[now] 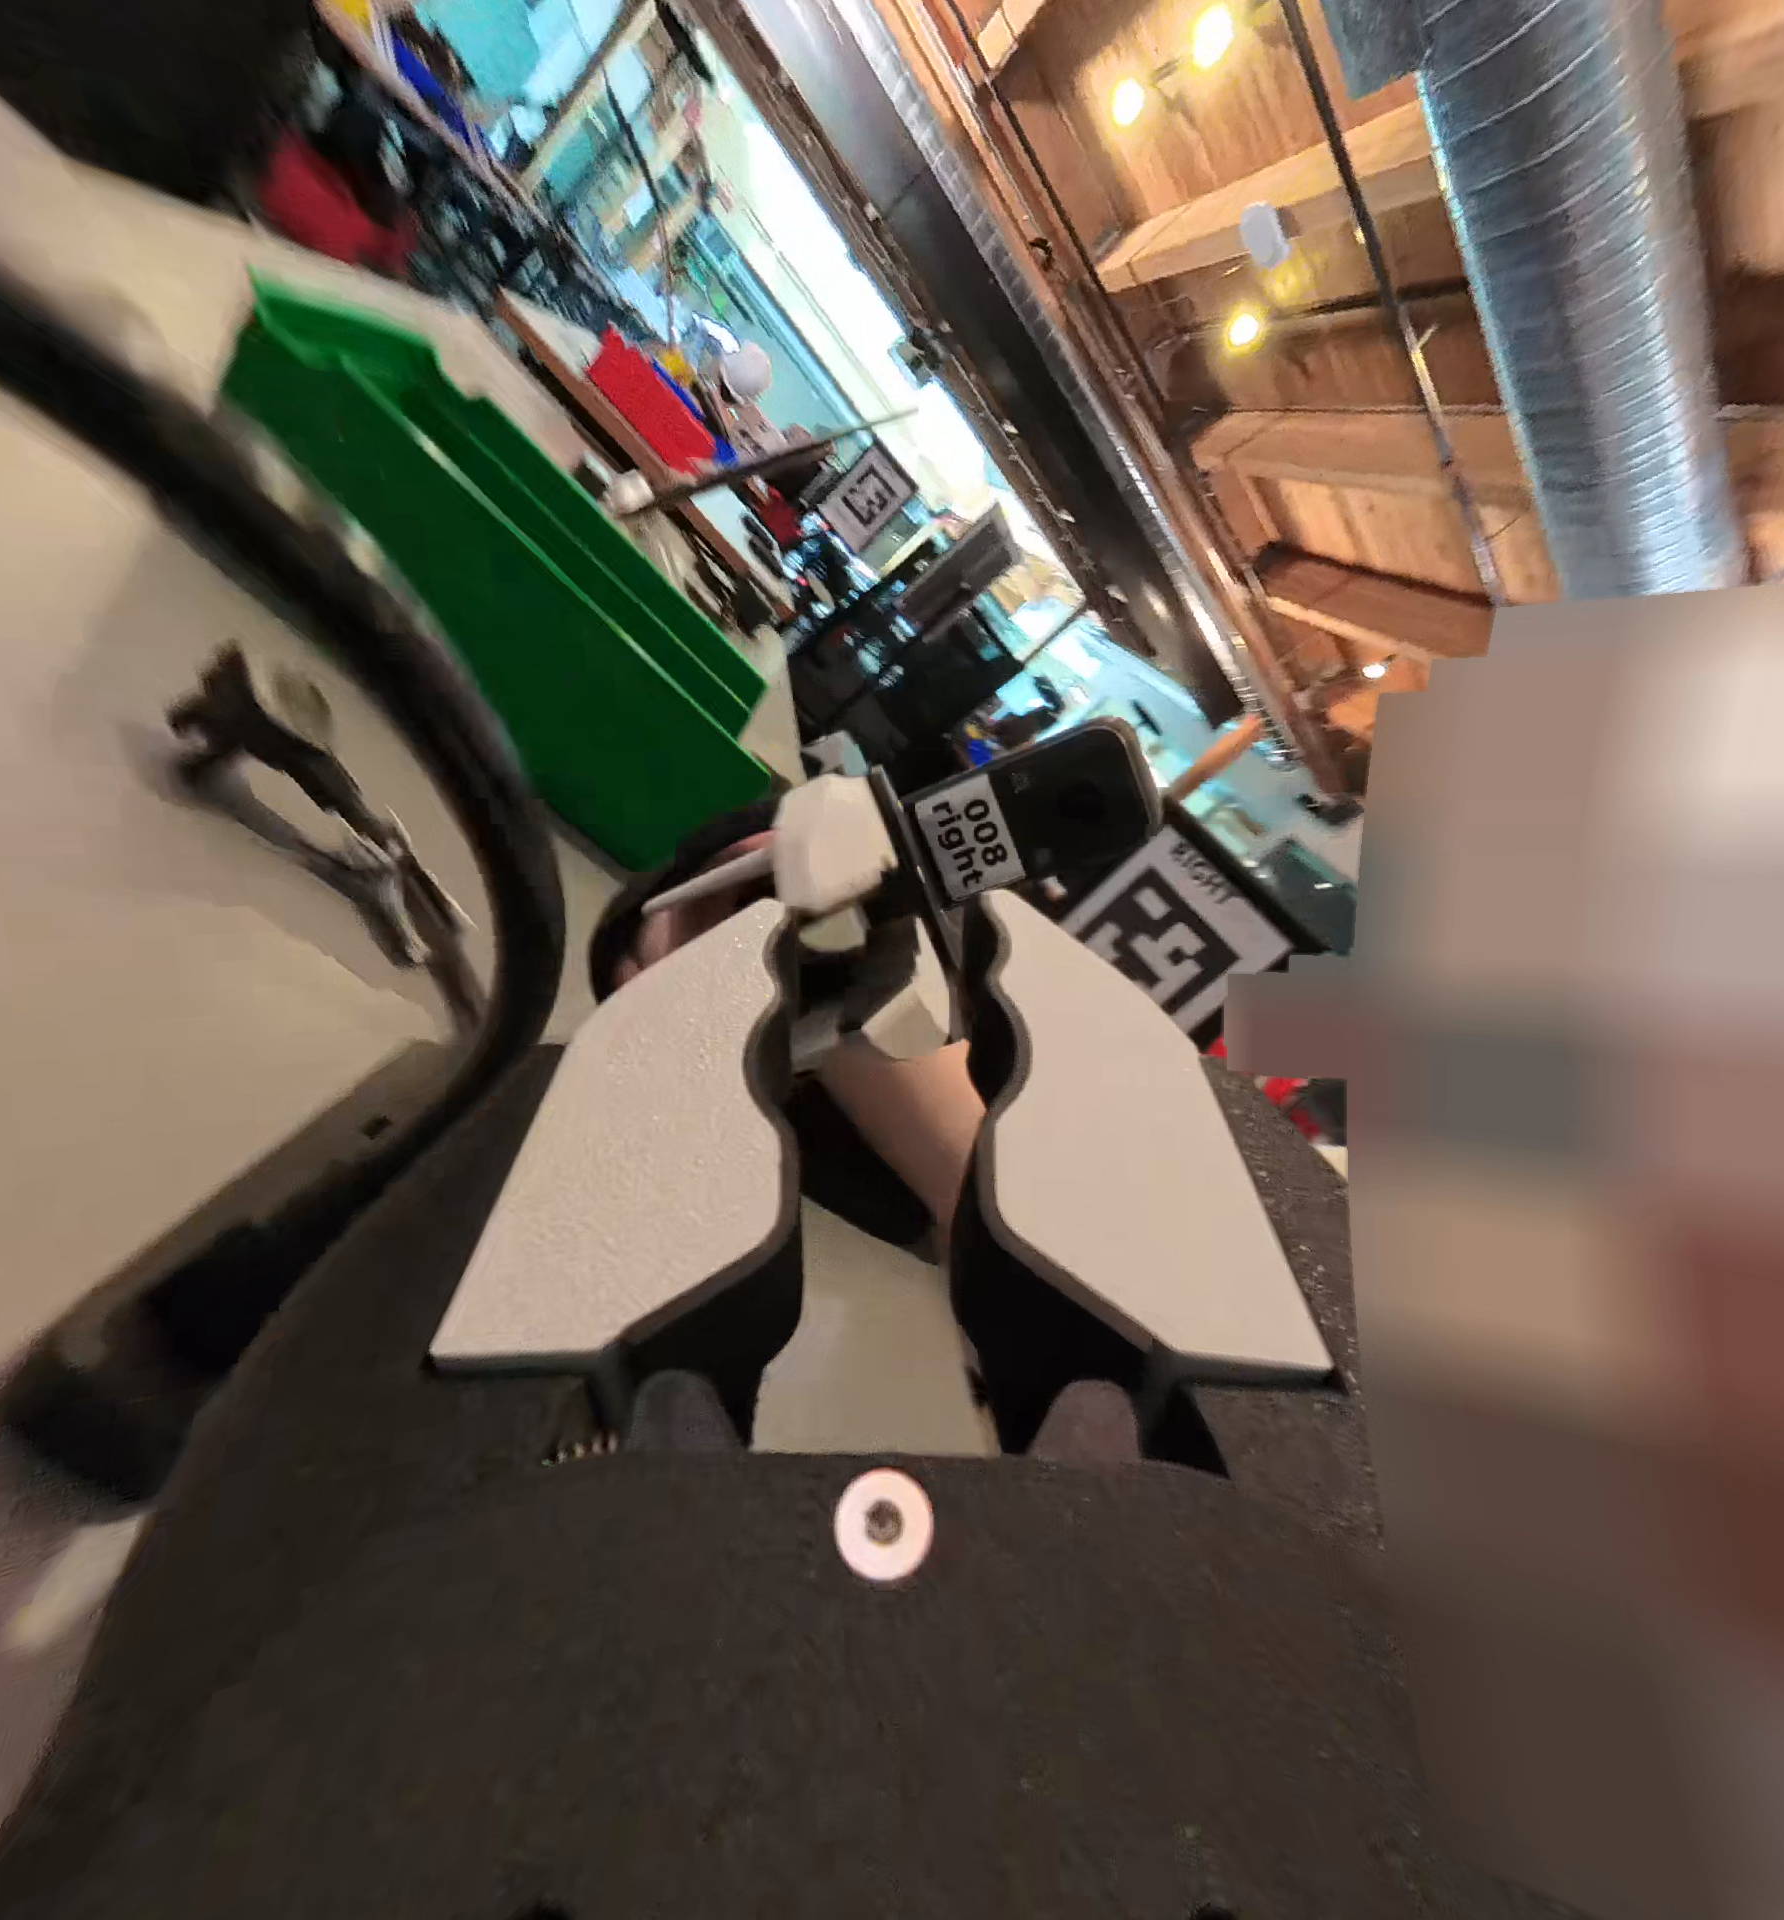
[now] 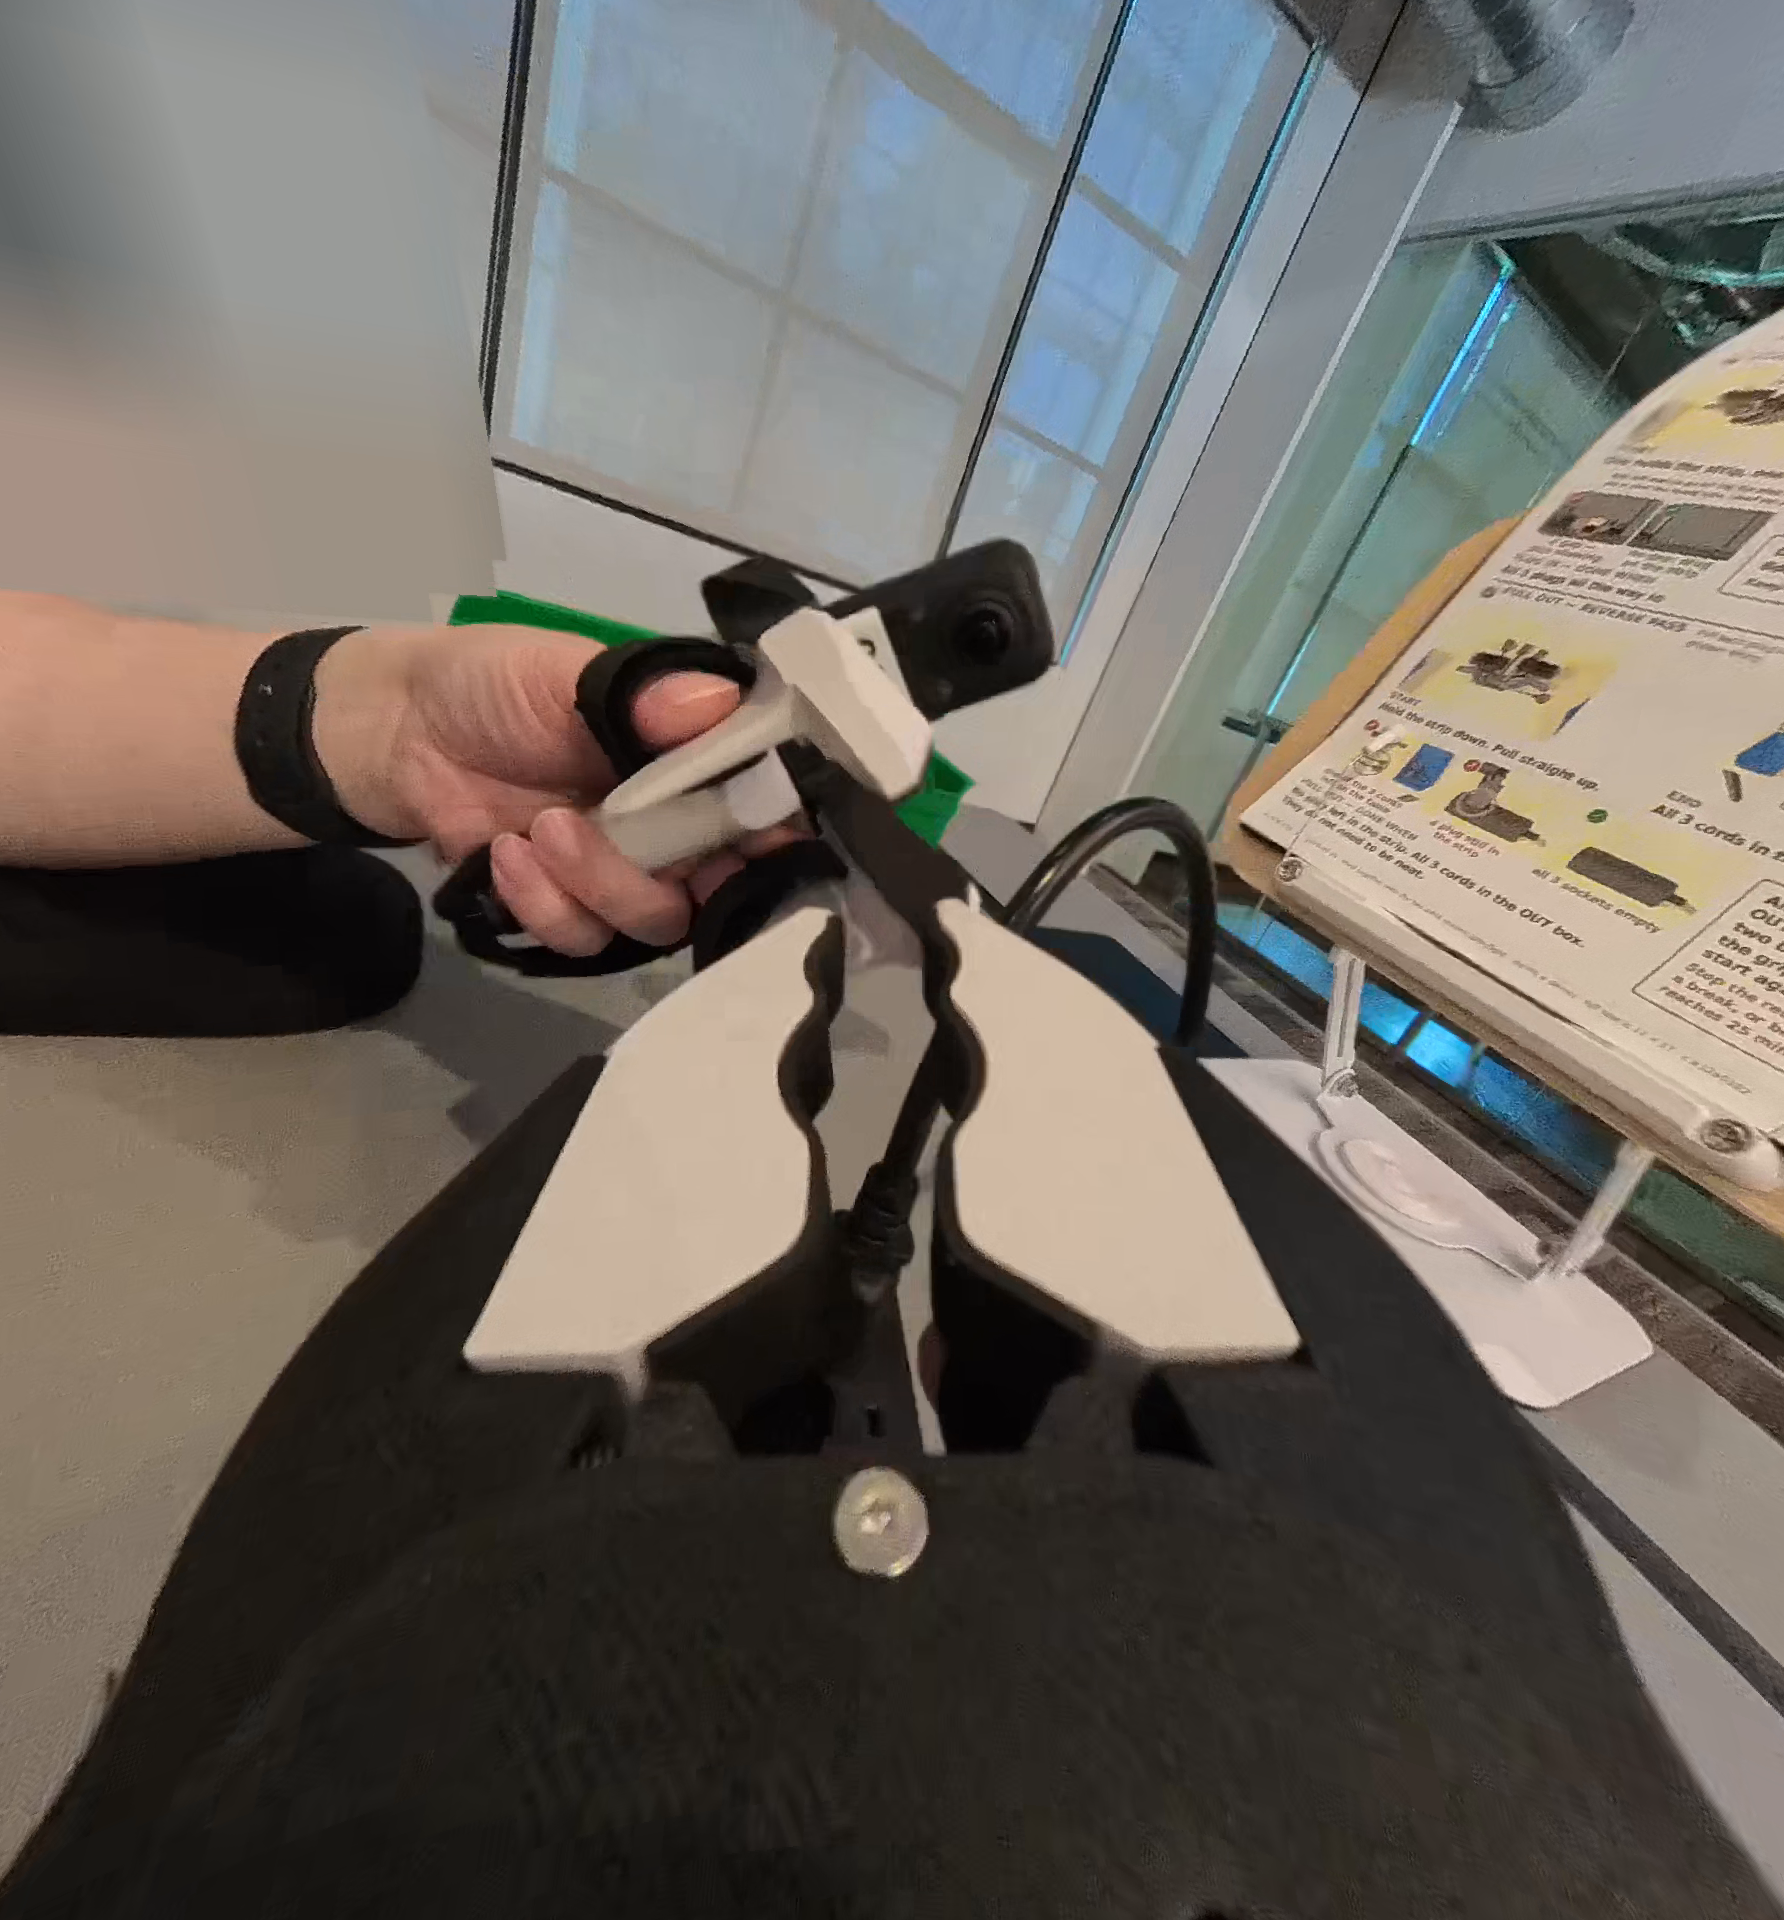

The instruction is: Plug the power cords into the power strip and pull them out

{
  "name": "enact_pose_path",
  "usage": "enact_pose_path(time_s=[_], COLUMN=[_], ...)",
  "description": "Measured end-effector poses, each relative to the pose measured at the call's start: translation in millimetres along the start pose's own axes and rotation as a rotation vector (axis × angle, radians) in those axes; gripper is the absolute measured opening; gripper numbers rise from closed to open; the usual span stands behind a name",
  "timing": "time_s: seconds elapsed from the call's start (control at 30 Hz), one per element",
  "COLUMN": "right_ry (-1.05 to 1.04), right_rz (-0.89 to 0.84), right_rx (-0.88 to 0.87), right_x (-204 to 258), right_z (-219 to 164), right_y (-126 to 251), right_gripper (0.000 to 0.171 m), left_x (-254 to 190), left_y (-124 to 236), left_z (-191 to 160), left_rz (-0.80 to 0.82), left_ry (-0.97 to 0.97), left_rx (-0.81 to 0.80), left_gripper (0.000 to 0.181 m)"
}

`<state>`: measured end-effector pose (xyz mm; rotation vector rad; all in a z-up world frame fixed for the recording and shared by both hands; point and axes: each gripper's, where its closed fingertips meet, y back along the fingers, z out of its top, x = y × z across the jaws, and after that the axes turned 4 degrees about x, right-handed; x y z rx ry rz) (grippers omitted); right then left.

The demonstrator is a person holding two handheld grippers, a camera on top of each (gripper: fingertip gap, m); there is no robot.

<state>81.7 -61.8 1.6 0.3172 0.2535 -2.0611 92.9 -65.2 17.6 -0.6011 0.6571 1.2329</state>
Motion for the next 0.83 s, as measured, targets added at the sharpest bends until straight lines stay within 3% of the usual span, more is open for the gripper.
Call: enact_pose_path(time_s=[0.03, 0.1, 0.13, 0.17, 0.23, 0.43, 0.6, 0.83], right_ry=[-0.013, -0.024, -0.03, -0.04, -0.069, -0.097, -0.427, -0.791], right_rz=[-0.002, -0.014, -0.014, -0.003, 0.051, 0.107, 0.215, 0.504], right_rx=[0.011, 0.078, 0.115, 0.139, 0.147, 0.067, -0.15, -0.407], right_x=[-5, -14, -17, -18, -14, -9, -17, -12], right_z=[-3, -18, -26, -33, -37, -26, -1, 37], right_y=[3, 8, 9, 10, 13, 19, 29, 47], right_gripper=[0.023, 0.043, 0.043, 0.039, 0.001, 0.001, 0.001, 0.001], left_x=[-4, -7, -8, -7, 0, 26, 41, 26], left_y=[7, 23, 32, 41, 54, 60, 62, 49], left_z=[9, 28, 37, 45, 53, 47, 42, 37], left_rz=[0.013, 0.051, 0.058, 0.06, 0.07, 0.119, 0.208, 0.133], left_ry=[-0.062, -0.112, -0.12, -0.123, -0.113, -0.065, -0.108, -0.146], left_rx=[-0.032, -0.133, -0.188, -0.239, -0.301, -0.264, -0.23, -0.19], left_gripper=[0.027, 0.027, 0.027, 0.026, 0.022, 0.018, 0.017, 0.012])
